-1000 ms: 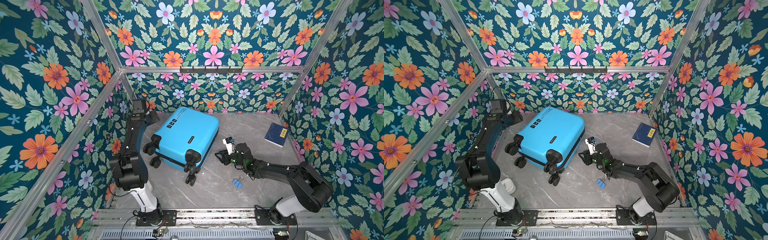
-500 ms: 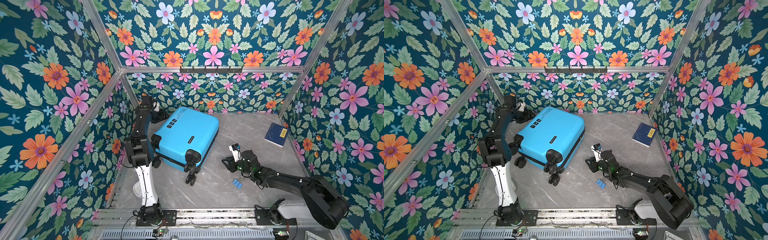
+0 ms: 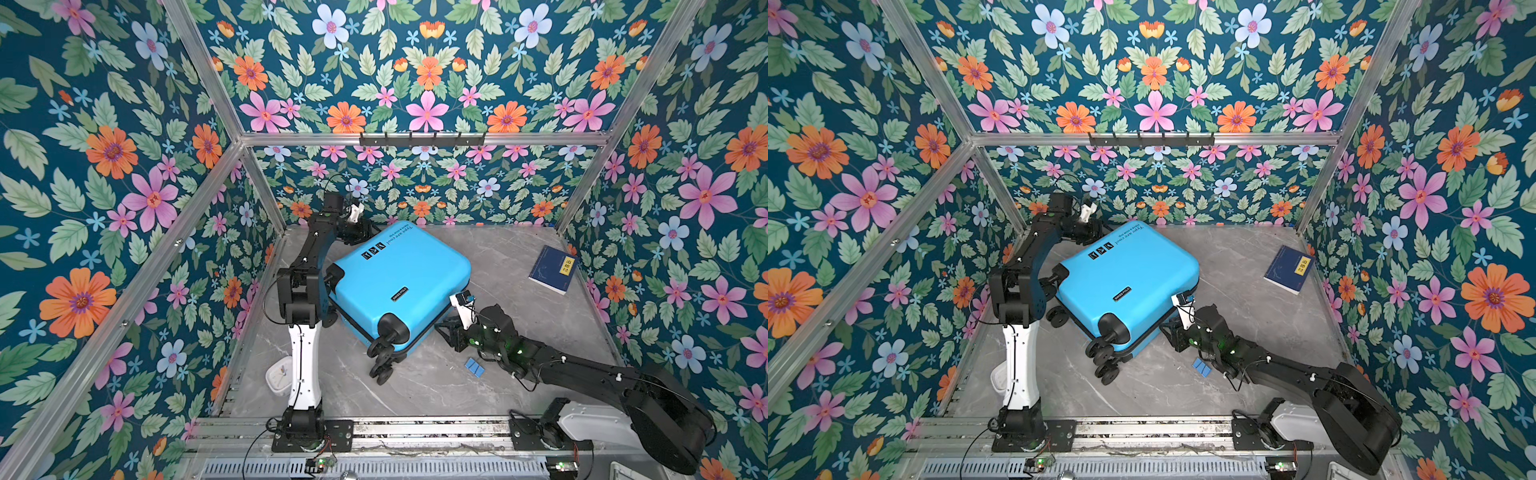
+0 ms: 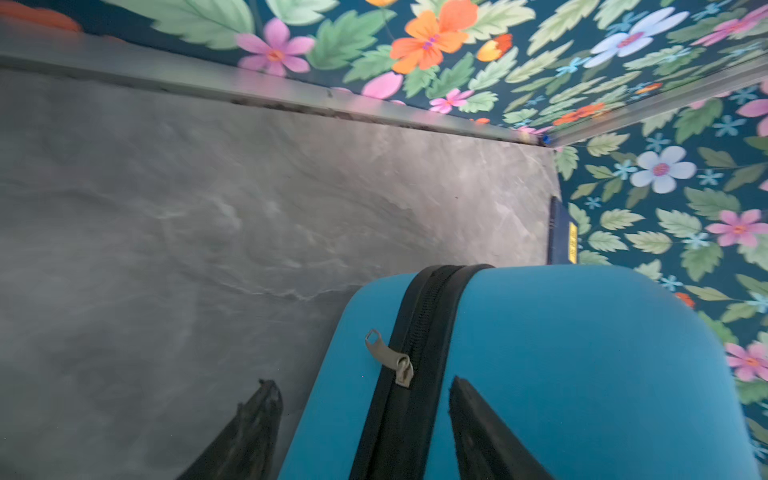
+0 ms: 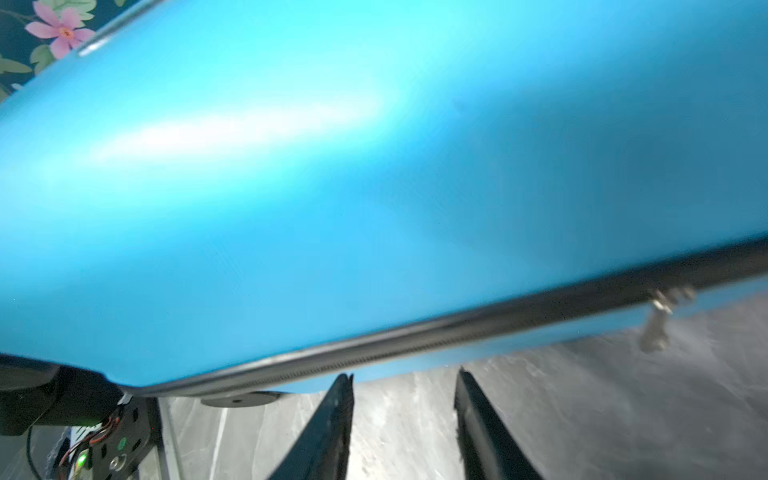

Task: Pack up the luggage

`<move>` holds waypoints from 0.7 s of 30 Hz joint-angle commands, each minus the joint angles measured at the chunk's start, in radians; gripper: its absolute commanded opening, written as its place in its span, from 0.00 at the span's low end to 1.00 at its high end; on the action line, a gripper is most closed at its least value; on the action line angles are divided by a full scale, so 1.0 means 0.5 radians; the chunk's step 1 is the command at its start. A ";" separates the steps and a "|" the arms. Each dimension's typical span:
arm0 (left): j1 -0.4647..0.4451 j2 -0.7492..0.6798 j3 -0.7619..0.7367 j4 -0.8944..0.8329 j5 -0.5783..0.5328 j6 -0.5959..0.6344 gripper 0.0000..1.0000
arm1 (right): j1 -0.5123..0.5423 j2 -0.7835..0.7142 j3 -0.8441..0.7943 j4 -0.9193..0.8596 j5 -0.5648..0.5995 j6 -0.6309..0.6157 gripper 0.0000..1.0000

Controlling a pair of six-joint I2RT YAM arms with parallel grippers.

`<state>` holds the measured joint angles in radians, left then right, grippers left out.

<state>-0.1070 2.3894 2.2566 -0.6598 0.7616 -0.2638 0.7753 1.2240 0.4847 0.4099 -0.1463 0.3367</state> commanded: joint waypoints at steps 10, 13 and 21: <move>-0.152 0.111 0.045 0.577 0.143 -0.466 0.68 | 0.372 0.246 0.164 0.121 0.270 0.011 0.42; -0.178 0.091 0.052 0.584 0.112 -0.446 0.68 | 0.374 0.367 0.245 0.187 0.285 0.048 0.42; -0.130 -0.260 0.126 0.406 -0.312 -0.283 0.82 | 0.377 0.676 0.488 0.260 0.292 0.111 0.42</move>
<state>-0.1890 2.3135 2.2932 -0.4267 0.7109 -0.4583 0.9627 1.5311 0.7021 0.4805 -0.0296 0.3706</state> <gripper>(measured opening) 0.808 0.418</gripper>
